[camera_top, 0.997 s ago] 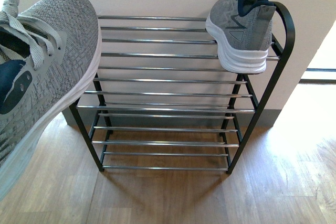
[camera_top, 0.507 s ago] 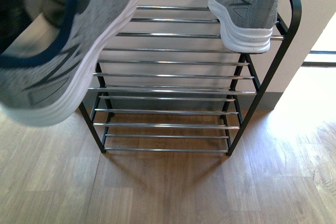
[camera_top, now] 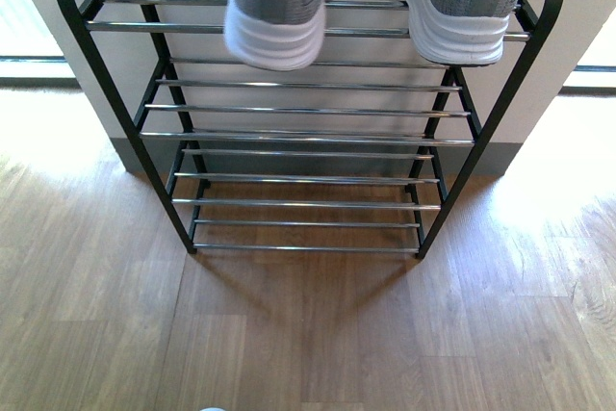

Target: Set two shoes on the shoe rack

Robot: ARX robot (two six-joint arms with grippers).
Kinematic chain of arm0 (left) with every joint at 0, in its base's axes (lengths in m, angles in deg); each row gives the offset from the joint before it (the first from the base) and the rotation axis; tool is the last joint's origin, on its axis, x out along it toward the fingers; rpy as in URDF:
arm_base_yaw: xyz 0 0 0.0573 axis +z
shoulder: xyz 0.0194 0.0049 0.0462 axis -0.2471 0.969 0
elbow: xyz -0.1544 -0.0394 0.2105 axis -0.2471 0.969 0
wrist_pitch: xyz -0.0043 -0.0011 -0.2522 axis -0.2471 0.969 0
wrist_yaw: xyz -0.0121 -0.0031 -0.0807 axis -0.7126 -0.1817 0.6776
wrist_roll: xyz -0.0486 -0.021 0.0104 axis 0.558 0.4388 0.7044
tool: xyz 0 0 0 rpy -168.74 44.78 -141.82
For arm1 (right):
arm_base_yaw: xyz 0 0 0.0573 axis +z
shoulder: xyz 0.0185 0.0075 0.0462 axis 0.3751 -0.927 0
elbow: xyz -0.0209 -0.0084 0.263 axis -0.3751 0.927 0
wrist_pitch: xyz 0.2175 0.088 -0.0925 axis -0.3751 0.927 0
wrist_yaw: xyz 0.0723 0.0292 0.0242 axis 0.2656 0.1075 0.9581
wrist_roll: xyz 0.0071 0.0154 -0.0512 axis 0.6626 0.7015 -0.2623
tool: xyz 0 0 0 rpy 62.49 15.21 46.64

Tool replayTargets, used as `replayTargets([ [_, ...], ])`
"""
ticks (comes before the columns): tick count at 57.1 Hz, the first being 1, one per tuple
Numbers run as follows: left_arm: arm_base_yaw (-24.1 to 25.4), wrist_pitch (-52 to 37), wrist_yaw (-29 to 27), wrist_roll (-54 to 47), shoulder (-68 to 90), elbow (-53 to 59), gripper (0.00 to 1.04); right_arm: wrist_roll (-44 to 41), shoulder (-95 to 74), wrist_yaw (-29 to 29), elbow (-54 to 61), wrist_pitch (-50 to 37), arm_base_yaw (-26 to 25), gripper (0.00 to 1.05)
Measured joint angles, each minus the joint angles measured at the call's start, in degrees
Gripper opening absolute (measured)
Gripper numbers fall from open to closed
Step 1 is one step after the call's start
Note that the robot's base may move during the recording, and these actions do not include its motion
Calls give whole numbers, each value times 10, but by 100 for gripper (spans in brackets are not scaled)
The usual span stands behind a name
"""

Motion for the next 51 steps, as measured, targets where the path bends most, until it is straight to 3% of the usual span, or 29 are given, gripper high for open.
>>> replayTargets([
  [18, -19, 94, 43, 61, 144, -202, 1, 0, 0, 0, 0, 0, 0, 96],
  [51, -8, 178, 49, 43, 212, -328, 1, 0, 0, 0, 0, 0, 0, 96],
])
